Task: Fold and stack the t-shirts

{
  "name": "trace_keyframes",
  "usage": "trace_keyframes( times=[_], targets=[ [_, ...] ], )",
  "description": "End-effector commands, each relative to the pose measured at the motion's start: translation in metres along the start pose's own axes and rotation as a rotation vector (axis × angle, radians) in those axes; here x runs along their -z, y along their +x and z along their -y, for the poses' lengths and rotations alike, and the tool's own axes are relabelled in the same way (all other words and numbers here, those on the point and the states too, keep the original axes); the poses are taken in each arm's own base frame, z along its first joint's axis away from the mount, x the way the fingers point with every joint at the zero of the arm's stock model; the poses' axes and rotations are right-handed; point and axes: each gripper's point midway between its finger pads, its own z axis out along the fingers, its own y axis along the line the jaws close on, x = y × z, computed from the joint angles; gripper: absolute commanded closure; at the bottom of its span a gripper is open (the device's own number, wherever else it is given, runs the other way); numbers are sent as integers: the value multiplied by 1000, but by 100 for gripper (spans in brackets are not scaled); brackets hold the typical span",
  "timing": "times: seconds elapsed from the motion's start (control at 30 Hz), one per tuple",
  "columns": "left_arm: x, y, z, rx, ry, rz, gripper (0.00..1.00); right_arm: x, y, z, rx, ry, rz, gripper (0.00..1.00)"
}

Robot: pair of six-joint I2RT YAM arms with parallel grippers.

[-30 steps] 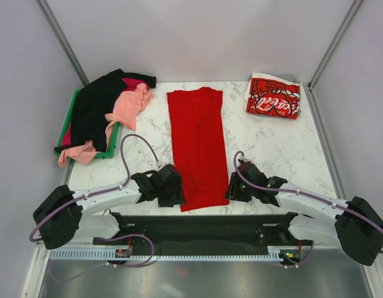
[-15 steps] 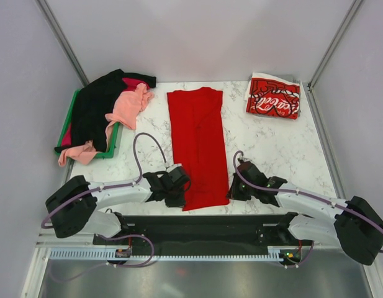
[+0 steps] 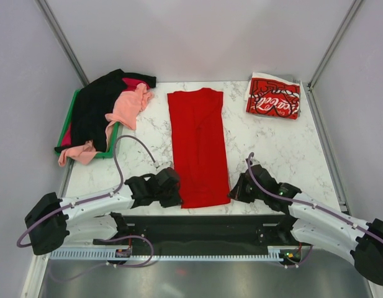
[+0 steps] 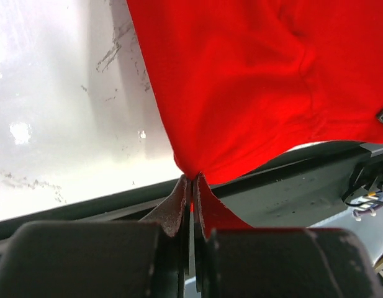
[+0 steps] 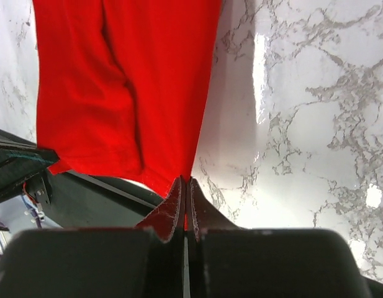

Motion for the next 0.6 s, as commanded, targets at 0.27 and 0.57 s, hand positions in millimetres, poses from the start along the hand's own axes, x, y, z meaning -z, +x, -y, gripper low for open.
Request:
trace_keyframes(
  times=[0.27,0.57],
  targets=[
    [61,-72,44,-59,-45,192,98,39,-79,-51,59,56,206,100],
    [67,-182,64,-47,-76,281,98,13,-184,-88,176,154,275,100]
  ],
)
